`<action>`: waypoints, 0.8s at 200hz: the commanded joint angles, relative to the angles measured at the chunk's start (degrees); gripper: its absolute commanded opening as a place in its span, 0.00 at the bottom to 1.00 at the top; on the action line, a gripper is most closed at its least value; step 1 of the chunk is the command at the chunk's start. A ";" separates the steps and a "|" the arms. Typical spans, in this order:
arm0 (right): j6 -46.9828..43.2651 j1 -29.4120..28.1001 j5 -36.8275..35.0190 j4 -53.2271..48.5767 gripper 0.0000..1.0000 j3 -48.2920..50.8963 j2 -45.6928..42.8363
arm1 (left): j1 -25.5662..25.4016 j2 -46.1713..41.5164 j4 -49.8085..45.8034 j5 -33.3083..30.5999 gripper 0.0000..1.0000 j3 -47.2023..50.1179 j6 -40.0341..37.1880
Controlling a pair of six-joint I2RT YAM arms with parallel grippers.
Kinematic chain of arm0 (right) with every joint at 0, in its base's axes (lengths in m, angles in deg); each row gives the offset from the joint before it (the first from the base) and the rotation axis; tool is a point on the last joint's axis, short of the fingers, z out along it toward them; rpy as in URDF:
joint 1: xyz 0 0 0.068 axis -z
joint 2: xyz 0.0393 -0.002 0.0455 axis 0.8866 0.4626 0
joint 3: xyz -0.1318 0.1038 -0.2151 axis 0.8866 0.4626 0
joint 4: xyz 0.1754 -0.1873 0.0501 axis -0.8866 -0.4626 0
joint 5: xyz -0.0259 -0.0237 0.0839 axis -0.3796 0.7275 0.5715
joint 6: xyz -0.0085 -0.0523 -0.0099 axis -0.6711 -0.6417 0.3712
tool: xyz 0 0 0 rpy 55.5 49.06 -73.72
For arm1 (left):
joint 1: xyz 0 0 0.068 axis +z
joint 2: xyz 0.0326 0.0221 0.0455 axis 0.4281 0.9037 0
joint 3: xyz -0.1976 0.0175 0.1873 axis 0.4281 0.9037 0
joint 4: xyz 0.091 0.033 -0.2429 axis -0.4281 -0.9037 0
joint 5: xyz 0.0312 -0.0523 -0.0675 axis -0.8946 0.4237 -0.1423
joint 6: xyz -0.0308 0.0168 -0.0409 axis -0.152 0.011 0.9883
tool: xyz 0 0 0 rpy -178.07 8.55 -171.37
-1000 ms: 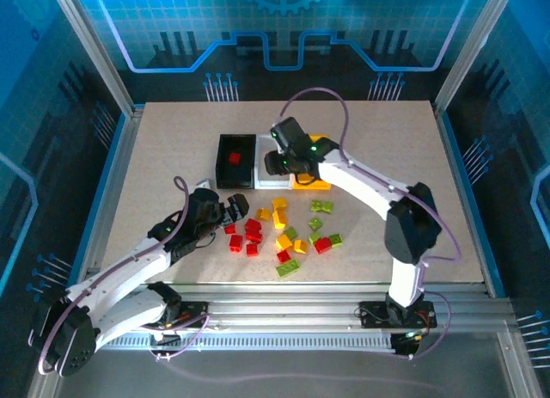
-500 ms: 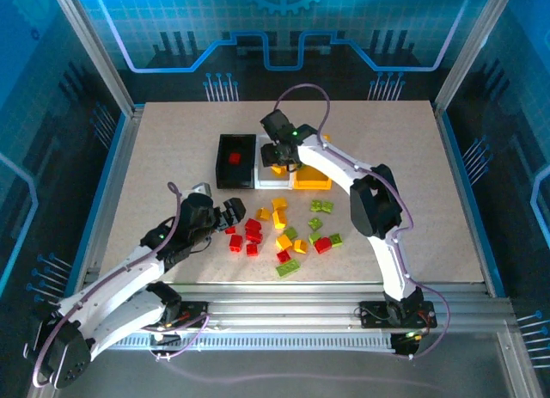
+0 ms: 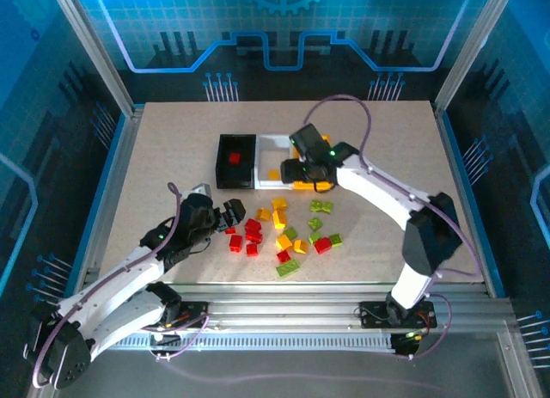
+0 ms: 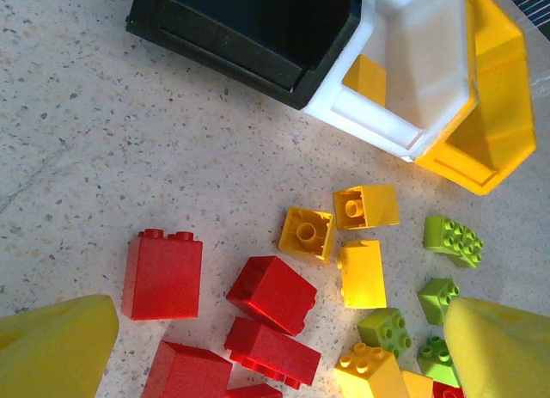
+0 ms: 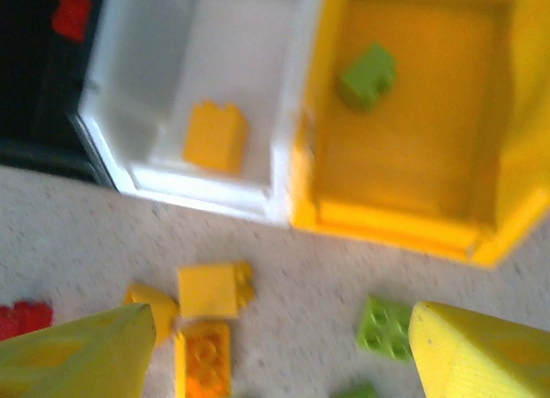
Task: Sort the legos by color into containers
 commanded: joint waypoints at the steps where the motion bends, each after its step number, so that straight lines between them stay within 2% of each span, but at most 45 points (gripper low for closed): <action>1: 4.61 -0.71 1.05 -1.56 0.81 8.81 -3.28 | 0.49 -0.82 -0.86 1.00 0.99 -0.22 -0.41; 28: 8.57 -0.70 2.94 0.31 0.83 15.28 -2.84 | 0.79 -0.53 0.04 0.99 0.99 0.92 0.10; 74: 12.47 -0.80 3.73 3.01 0.83 15.60 3.99 | 1.13 0.11 -0.52 1.82 0.99 1.31 0.34; 129: 12.45 -0.89 3.07 0.39 0.77 15.30 7.10 | 1.71 0.58 0.58 2.66 0.99 2.57 0.67; 160: 12.26 -1.03 3.04 0.61 0.70 14.95 8.72 | 2.12 1.81 1.76 3.44 0.99 2.90 1.03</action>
